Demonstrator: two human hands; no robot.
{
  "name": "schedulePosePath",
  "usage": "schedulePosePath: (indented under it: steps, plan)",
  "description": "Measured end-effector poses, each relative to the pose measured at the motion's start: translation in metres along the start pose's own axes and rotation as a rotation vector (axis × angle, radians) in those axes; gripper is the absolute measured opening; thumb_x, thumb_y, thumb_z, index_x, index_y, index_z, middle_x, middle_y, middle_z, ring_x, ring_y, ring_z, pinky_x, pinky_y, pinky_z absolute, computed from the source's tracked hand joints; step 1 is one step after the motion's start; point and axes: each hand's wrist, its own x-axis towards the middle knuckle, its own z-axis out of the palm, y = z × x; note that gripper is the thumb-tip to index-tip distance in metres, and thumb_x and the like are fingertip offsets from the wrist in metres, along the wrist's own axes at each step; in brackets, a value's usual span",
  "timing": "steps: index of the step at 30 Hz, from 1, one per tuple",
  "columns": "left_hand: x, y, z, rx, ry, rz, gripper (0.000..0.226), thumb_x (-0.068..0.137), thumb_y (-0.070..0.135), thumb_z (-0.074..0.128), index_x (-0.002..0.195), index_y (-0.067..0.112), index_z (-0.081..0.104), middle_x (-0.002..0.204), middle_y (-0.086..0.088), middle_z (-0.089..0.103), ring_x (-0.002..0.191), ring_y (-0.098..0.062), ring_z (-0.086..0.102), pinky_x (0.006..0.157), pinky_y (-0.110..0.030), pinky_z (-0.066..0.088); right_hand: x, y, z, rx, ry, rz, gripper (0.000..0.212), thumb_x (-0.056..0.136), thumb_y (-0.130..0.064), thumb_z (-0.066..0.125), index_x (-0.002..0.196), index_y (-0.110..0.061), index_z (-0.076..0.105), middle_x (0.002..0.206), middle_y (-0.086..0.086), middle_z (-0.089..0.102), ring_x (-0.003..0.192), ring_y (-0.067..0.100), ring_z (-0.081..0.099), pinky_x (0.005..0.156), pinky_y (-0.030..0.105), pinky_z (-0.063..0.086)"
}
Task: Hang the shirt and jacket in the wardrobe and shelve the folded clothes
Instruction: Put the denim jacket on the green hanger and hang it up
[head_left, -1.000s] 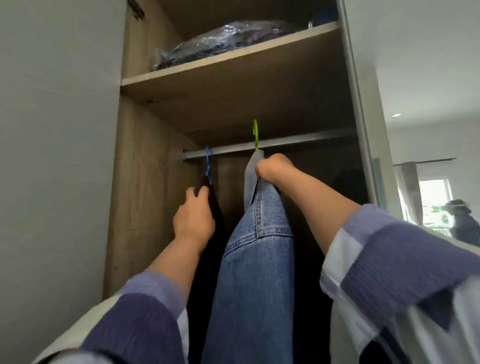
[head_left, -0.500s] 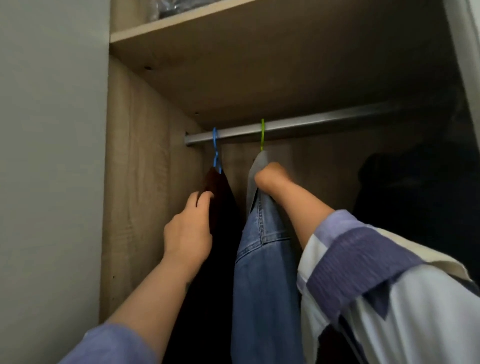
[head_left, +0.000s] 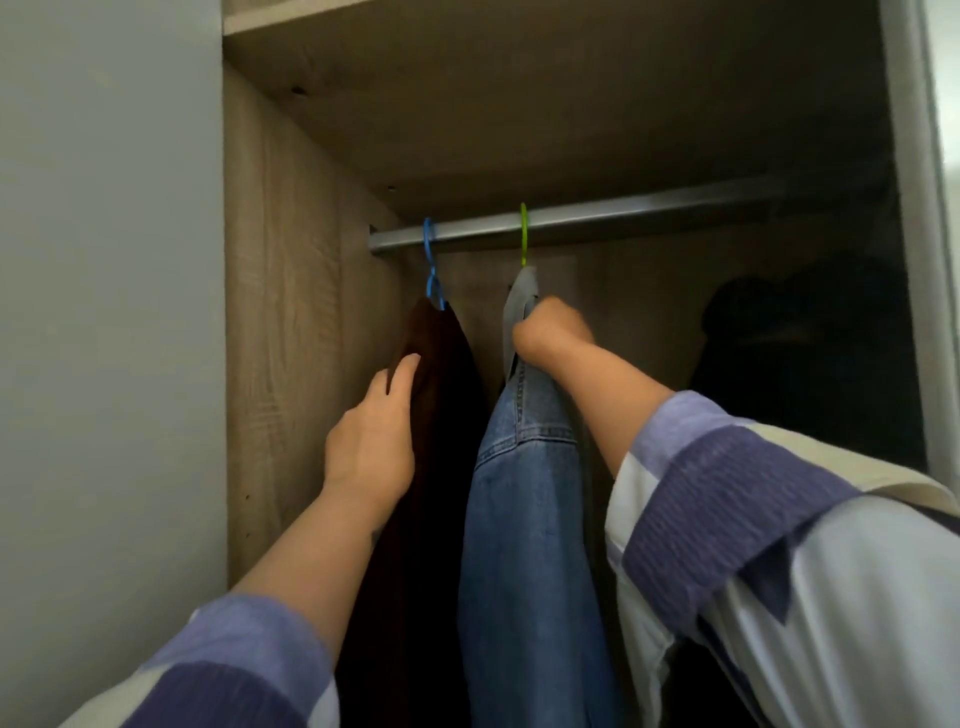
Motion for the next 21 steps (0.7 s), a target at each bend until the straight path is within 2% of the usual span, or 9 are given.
schedulePosePath:
  steps: [3,6,8,10,12,14,18,21]
  plan:
    - [-0.012,0.004,-0.015,0.001,-0.012,-0.02,0.092,0.085,-0.006,0.043,0.149,0.038,-0.006,0.122,-0.007,0.052,0.089,-0.031,0.06,0.071,-0.04,0.047,-0.016,0.006,-0.007,0.003,-0.008,-0.016,0.044,0.093,-0.019,0.049,0.135,-0.009,0.044,0.137,0.016,0.049,0.124,0.034,0.05,0.098,0.041,0.043]
    - [-0.029,0.012,-0.035,0.026,-0.034,-0.079,0.093,0.086,-0.006,0.04,0.148,0.036,-0.016,0.106,-0.01,0.058,0.084,-0.031,0.06,0.07,-0.04,0.047,-0.031,0.014,-0.012,0.018,-0.036,-0.061,0.049,0.094,-0.017,0.047,0.141,-0.012,0.035,0.142,0.015,0.039,0.128,0.036,0.043,0.101,0.042,0.039]
    - [-0.041,0.019,-0.05,0.07,-0.04,-0.138,0.095,0.085,-0.004,0.042,0.148,0.033,-0.018,0.106,-0.012,0.059,0.084,-0.032,0.061,0.07,-0.04,0.048,-0.042,0.019,-0.013,0.036,-0.039,-0.098,0.053,0.094,-0.023,0.049,0.143,-0.014,0.029,0.145,0.014,0.03,0.13,0.037,0.039,0.101,0.044,0.037]
    - [-0.057,0.027,-0.065,0.127,-0.025,-0.198,0.092,0.087,0.002,0.046,0.149,0.028,-0.017,0.115,-0.012,0.057,0.089,-0.034,0.061,0.071,-0.041,0.048,-0.061,0.025,-0.016,-0.049,0.049,-0.179,0.063,0.091,-0.033,0.056,0.144,-0.019,0.026,0.147,0.012,0.024,0.132,0.034,0.031,0.102,0.046,0.034]
    - [-0.082,0.038,-0.083,0.193,-0.005,-0.242,0.083,0.091,0.011,0.047,0.151,0.022,-0.011,0.124,-0.013,0.053,0.095,-0.035,0.06,0.076,-0.042,0.048,-0.087,0.034,-0.019,-0.182,0.201,-0.335,0.07,0.086,-0.04,0.061,0.145,-0.024,0.025,0.144,0.01,0.026,0.129,0.031,0.028,0.1,0.044,0.031]
    - [-0.112,0.049,-0.104,0.289,-0.012,-0.282,0.075,0.092,0.014,0.045,0.152,0.018,-0.002,0.127,-0.014,0.052,0.099,-0.035,0.059,0.079,-0.042,0.048,-0.117,0.042,-0.022,-0.207,0.24,-0.48,0.069,0.085,-0.04,0.061,0.143,-0.026,0.027,0.142,0.009,0.028,0.127,0.03,0.029,0.1,0.043,0.029]
    - [-0.178,0.071,-0.157,0.5,-0.004,-0.391,0.056,0.092,0.019,0.043,0.145,0.016,0.025,0.136,-0.009,0.047,0.117,-0.031,0.05,0.088,-0.043,0.048,-0.184,0.054,-0.022,-0.098,0.049,-0.594,0.058,0.087,-0.04,0.058,0.137,-0.026,0.033,0.139,0.007,0.028,0.126,0.028,0.028,0.1,0.043,0.028]
    - [-0.228,0.087,-0.198,0.669,0.048,-0.384,0.045,0.086,0.017,0.049,0.131,0.017,0.044,0.128,-0.004,0.053,0.115,-0.027,0.05,0.084,-0.039,0.042,-0.235,0.051,-0.019,-0.006,-0.123,-0.657,0.054,0.088,-0.044,0.055,0.135,-0.027,0.035,0.132,0.006,0.03,0.122,0.027,0.03,0.098,0.042,0.03]
